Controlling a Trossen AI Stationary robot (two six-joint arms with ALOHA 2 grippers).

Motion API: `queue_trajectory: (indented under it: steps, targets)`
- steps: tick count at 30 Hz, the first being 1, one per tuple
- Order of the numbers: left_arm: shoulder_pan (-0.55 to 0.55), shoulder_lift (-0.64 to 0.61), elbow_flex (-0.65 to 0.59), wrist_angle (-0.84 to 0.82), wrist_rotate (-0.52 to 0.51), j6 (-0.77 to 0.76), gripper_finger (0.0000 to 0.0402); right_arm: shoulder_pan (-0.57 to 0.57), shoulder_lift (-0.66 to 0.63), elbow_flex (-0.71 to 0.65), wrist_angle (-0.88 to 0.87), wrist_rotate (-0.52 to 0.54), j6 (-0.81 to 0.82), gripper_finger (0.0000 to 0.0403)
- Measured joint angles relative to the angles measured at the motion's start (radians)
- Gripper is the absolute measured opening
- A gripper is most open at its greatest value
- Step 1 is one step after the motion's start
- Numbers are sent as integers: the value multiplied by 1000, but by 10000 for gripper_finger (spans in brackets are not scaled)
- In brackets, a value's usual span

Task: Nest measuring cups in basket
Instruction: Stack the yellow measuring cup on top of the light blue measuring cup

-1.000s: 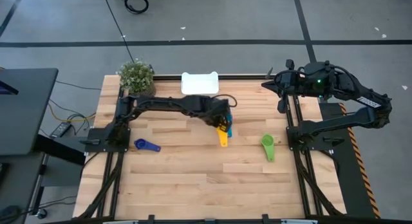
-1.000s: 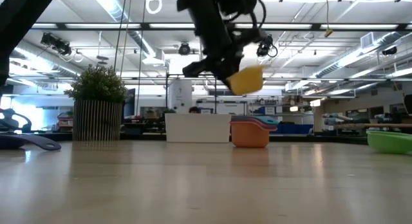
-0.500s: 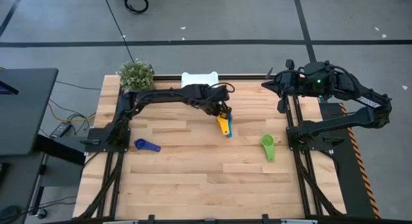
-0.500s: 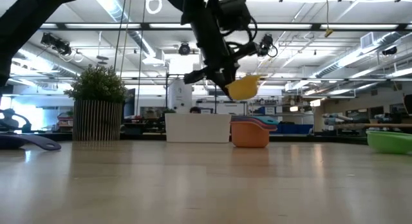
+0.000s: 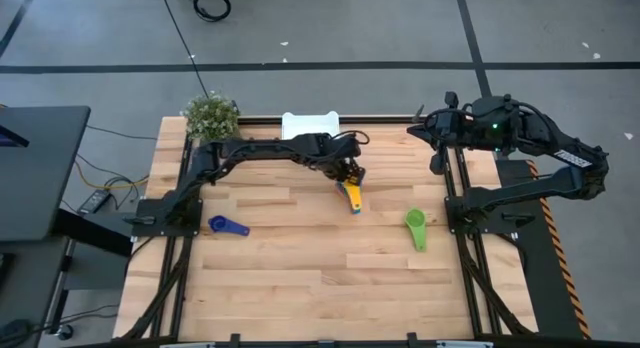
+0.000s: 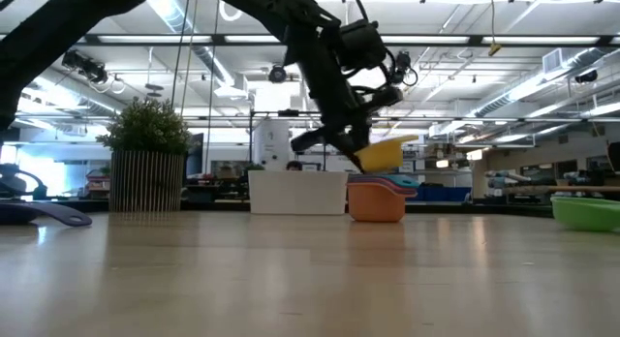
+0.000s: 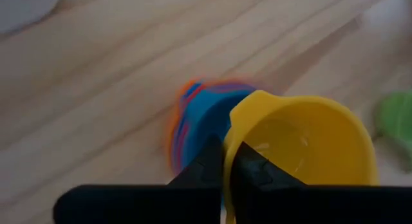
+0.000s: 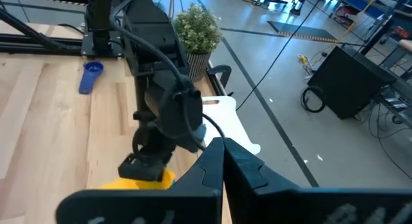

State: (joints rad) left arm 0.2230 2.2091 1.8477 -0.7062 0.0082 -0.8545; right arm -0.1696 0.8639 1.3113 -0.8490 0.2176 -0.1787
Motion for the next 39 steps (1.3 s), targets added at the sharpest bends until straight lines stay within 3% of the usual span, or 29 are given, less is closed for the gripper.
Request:
queue_trajectory:
  steps: [16, 22, 31, 39]
  targets:
    - [10, 12, -2, -18, 2, 14, 66, -3, 0, 0, -2, 2, -1, 9]
    - [18, 12, -2, -13, 86, 1, 69, -3, 0, 0, -2, 2, -1, 9]
    - [21, 11, -2, -24, 109, -32, 13, -3, 0, 0, -2, 2, -5, 9]
    - [19, 10, -2, -60, 114, -75, 13, -3, 0, 0, -2, 1, -7, 9]
